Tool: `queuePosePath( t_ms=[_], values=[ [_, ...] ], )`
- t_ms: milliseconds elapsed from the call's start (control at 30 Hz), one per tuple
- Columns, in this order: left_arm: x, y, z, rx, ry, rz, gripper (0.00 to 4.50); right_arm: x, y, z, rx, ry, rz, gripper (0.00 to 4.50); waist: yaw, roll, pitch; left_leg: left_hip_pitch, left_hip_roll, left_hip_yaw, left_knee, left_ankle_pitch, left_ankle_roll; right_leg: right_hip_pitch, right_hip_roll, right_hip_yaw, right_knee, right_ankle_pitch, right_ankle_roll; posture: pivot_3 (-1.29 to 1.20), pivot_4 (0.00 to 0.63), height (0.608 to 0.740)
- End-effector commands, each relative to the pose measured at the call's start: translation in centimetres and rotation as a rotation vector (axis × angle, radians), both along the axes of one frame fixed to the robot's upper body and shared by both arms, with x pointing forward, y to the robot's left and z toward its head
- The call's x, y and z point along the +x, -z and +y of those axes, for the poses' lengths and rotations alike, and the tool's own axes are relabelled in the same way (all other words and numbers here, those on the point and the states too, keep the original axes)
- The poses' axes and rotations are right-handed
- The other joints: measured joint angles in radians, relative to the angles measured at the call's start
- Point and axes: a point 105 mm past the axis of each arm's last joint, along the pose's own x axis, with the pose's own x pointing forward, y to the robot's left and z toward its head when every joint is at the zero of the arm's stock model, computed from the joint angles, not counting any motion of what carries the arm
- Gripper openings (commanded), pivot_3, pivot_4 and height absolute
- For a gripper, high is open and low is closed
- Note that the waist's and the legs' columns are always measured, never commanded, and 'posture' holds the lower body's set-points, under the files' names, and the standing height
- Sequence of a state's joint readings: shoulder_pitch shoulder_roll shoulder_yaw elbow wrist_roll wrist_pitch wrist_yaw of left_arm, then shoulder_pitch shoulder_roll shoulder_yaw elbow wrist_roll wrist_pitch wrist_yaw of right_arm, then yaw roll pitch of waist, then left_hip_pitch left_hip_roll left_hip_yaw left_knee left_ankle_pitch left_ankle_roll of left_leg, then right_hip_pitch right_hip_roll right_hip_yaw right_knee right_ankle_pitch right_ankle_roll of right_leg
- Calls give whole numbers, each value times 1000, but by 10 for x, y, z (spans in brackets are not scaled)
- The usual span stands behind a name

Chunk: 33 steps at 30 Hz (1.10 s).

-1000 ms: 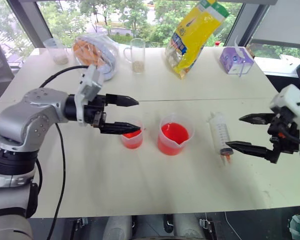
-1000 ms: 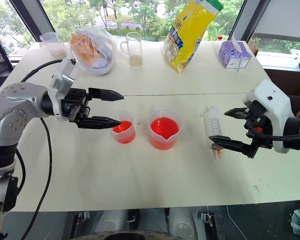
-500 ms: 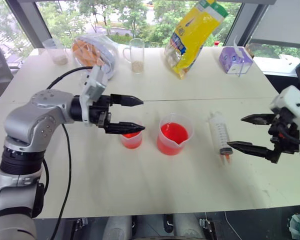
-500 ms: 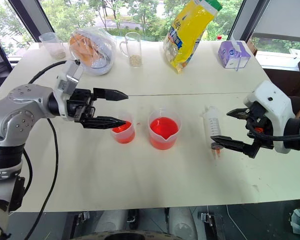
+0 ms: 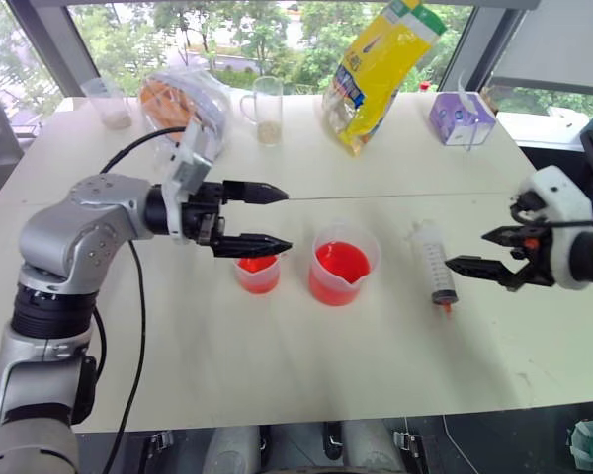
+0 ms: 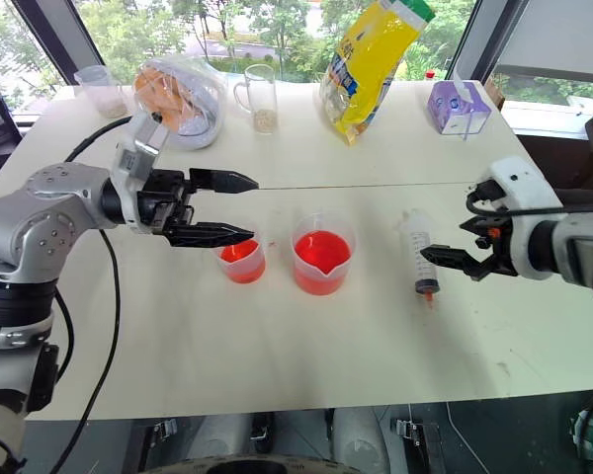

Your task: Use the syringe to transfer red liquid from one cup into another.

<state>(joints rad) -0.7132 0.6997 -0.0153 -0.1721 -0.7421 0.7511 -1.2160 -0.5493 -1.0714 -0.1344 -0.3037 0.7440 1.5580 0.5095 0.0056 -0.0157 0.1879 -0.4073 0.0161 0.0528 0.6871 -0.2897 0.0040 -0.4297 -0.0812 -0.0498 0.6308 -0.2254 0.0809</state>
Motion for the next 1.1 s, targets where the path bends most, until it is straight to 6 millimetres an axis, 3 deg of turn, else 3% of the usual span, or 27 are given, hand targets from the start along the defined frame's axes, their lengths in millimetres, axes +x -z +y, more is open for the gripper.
queuePosePath(
  t_ms=[33,200,433,533,667,700,733,900,1033,1100],
  values=[
    [-4,-9,-1,-16,2,-56,4500,22,6,-10,0,132,42,4410,-2,0,0,0,0,0,0,0,0,0,0,0,0,0,0,0,150,740],
    [-6,-7,1,-22,-26,-55,4500,44,19,-9,15,207,111,4410,0,0,0,-1,-1,1,0,0,0,-1,0,0,0,0,0,0,150,740],
    [-10,-5,3,-21,-60,-58,4500,54,41,2,-38,170,187,4410,4,0,0,-2,-1,1,0,0,0,-1,0,0,0,0,0,0,150,740],
    [-11,-4,4,-20,-70,-58,4500,55,48,9,-43,146,214,3615,1,0,0,-1,-1,1,0,0,0,-1,0,0,0,0,0,0,150,740],
    [-11,-3,5,-19,-76,-57,4500,56,51,16,-43,126,225,1739,-2,0,0,-1,-1,1,0,0,0,-1,0,0,1,0,0,0,150,740],
    [-11,-3,6,-19,-77,-57,4500,56,50,18,-40,123,226,1424,-5,0,0,-1,-1,1,0,0,0,-1,0,0,1,0,0,0,150,740],
    [-11,-3,6,-18,-77,-57,4500,56,48,19,-37,122,225,1410,-6,0,0,-1,-1,1,0,0,0,-1,0,0,1,0,0,0,150,740],
    [-9,-8,6,-13,-74,-67,4500,53,24,17,-9,118,149,1410,-16,0,0,-1,0,0,0,0,0,-1,0,-1,1,0,0,0,150,740],
    [-2,-15,7,-17,-79,-84,4500,46,-24,32,45,-5,-81,1410,-15,1,0,-1,0,0,-1,0,0,-1,0,-1,1,0,0,0,150,740],
    [4,-21,8,-23,-85,-95,4500,40,-60,51,86,-133,-326,1410,-13,1,0,-1,0,0,-1,0,0,-1,0,-1,1,0,0,0,150,740]
  ],
)
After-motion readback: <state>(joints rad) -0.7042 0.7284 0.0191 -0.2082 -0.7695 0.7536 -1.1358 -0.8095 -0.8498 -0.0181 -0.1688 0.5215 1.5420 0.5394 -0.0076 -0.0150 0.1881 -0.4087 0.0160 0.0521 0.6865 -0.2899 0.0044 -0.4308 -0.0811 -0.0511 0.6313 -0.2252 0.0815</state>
